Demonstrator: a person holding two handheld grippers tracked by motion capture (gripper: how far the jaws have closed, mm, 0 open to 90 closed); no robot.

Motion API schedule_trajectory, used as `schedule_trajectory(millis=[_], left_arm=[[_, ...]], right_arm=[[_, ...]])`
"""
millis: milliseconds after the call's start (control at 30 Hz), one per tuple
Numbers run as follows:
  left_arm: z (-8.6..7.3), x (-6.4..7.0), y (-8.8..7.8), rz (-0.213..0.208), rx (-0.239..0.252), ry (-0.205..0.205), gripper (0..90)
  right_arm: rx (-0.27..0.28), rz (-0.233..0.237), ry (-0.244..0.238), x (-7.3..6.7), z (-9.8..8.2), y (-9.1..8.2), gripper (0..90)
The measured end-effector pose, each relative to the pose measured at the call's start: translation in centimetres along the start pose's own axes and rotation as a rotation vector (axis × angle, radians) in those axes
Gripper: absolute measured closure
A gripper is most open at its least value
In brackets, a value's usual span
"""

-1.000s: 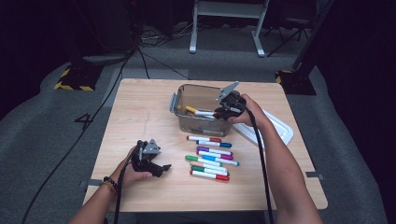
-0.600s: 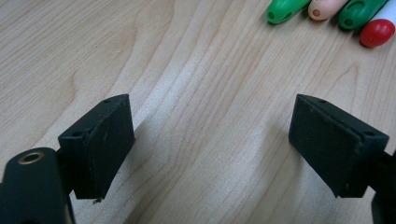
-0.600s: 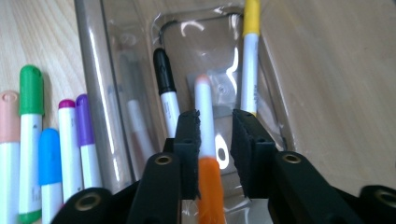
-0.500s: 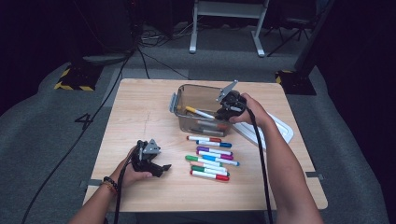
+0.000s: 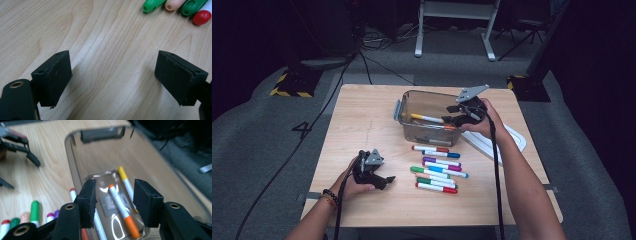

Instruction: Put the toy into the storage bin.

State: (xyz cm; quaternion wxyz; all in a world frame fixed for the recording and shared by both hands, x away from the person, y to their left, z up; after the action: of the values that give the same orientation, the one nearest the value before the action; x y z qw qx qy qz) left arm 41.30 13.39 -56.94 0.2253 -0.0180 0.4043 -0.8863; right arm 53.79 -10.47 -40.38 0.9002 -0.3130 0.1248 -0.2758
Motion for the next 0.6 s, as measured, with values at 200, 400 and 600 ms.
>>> schedule_trajectory(millis=[200, 400, 600], left_arm=[[0.0, 0.0, 0.0, -0.001, 0.000, 0.001, 14.5], [0.0, 0.0, 0.0, -0.001, 0.000, 0.000, 14.5], [0.0, 0.0, 0.0, -0.001, 0.000, 0.000, 14.5]], right_arm=[[0.116, 0.049, -0.009, -2.6, -0.1, -3.5, 51.7], [0.137, 0.058, -0.031, -5.0, -1.7, -5.0, 45.4], [0.099, 0.085, -0.076, -8.1, -5.7, -5.2, 45.9]])
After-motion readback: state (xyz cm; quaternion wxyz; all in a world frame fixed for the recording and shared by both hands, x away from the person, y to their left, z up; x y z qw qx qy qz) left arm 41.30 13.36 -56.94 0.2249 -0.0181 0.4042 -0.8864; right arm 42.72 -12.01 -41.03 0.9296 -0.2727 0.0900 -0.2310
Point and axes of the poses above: each handheld gripper's, and its own axes: y roughly forward along the jaws, z roughly out of its top, x roughly to its right, the point moved 9 cm from there along y, roughly forward along the jaws, and after that the axes turned 14 degrees about y, right-handed, at the moved point
